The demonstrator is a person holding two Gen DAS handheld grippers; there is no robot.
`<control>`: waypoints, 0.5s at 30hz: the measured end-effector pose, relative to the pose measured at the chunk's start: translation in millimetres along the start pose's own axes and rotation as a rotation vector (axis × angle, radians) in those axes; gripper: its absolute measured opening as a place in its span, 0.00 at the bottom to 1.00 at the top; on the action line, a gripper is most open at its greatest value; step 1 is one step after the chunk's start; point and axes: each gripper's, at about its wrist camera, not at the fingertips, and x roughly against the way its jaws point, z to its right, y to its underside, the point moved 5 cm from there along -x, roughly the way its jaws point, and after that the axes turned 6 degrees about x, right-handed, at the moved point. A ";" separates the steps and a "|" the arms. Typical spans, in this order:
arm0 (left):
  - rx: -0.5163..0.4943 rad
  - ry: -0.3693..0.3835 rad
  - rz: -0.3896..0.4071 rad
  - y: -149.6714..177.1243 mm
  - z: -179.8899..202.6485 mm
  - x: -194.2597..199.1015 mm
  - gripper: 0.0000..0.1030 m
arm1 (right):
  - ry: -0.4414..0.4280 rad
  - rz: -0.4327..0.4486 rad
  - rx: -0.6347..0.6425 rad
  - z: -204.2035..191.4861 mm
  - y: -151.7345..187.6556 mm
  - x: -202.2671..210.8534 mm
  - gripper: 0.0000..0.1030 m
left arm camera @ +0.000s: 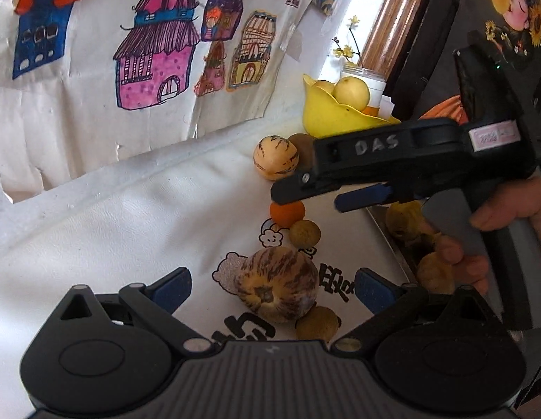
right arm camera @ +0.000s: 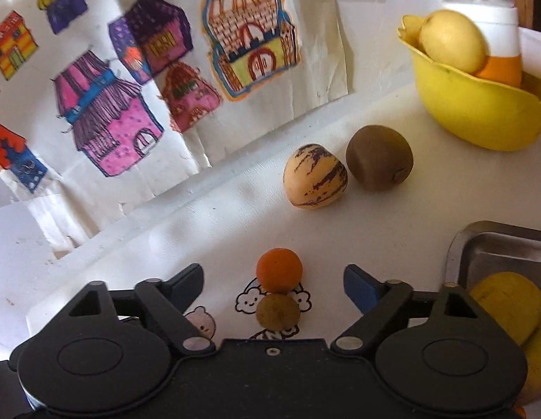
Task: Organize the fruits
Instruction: 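Grasp the striped cream melon with the left tool while the right tool grasps a small orange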
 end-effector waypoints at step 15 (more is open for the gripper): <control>-0.018 -0.015 -0.029 -4.2 -0.5 -16.9 0.75 | 0.001 -0.027 0.018 -1.2 0.4 -21.8 0.58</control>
